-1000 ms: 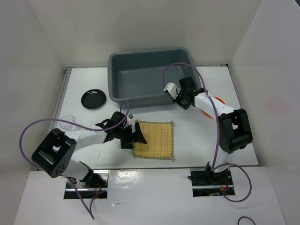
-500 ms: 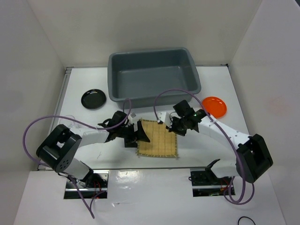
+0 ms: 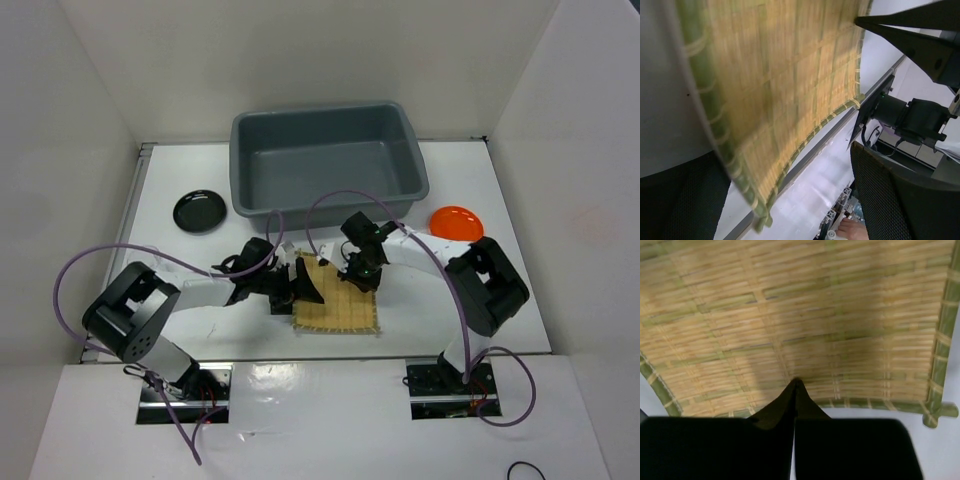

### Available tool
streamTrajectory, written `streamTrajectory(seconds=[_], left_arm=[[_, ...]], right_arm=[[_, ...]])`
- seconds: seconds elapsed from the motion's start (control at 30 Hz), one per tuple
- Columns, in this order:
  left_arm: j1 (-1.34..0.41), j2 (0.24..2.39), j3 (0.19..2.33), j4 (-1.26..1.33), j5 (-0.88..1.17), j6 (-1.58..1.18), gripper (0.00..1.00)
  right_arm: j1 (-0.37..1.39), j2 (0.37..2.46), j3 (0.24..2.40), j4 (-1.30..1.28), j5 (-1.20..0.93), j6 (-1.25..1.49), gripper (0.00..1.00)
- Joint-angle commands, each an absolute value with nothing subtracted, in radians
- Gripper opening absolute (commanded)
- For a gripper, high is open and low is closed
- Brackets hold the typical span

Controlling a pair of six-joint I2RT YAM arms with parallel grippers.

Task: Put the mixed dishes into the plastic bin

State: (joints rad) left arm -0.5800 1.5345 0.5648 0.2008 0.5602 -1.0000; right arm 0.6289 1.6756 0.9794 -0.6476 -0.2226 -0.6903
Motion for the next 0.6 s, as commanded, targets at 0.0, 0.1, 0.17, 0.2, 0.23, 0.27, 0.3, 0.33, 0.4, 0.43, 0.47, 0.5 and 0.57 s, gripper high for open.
streamTrajectory(seconds=[0.0, 0.1, 0.17, 0.2, 0.23, 0.27, 0.3, 0.33, 0.4, 0.43, 0.47, 0.5, 0.57], left_arm=[[-0.589, 1.578, 0.522, 0.176, 0.505, -0.973, 1.00], [-0.589, 1.588, 0.522, 0.218, 0.541, -0.973, 1.00], [-0.589, 1.600, 0.531, 0.259, 0.560, -0.982, 1.00], [-0.589, 1.600, 0.531, 0.276, 0.578, -0.982, 0.97], [-0.598, 1.609, 0.531, 0.319, 0.587, -0.994, 0.95], [-0.598, 1.621, 0.540, 0.343, 0.600, -1.006, 0.87], [-0.607, 1.641, 0.551, 0.382, 0.621, -1.017, 0.77], [-0.607, 1.652, 0.560, 0.382, 0.621, -1.017, 0.62], [-0.620, 1.677, 0.584, 0.382, 0.630, -1.026, 0.13], [-0.630, 1.698, 0.598, 0.365, 0.630, -1.026, 0.01], [-0.641, 1.698, 0.624, 0.347, 0.630, -1.026, 0.00], [-0.641, 1.710, 0.636, 0.331, 0.630, -1.017, 0.00], [-0.666, 1.689, 0.664, 0.284, 0.630, -1.006, 0.00]], right_arm=[[0.664, 1.773, 0.960, -0.667, -0.242, -0.624, 0.00], [0.686, 1.711, 0.916, -0.611, -0.229, -0.624, 0.00], [0.686, 1.701, 0.904, -0.611, -0.216, -0.615, 0.00], [0.686, 1.701, 0.904, -0.611, -0.216, -0.615, 0.00], [0.686, 1.701, 0.894, -0.611, -0.216, -0.615, 0.00], [0.686, 1.692, 0.894, -0.611, -0.216, -0.606, 0.00], [0.686, 1.692, 0.885, -0.611, -0.225, -0.606, 0.00], [0.686, 1.677, 0.885, -0.611, -0.225, -0.606, 0.00], [0.686, 1.643, 0.885, -0.601, -0.225, -0.606, 0.00], [0.686, 1.628, 0.885, -0.601, -0.225, -0.597, 0.00], [0.686, 1.612, 0.894, -0.601, -0.225, -0.597, 0.00], [0.686, 1.576, 0.913, -0.620, -0.236, -0.588, 0.00], [0.664, 1.530, 0.942, -0.652, -0.257, -0.575, 0.00]])
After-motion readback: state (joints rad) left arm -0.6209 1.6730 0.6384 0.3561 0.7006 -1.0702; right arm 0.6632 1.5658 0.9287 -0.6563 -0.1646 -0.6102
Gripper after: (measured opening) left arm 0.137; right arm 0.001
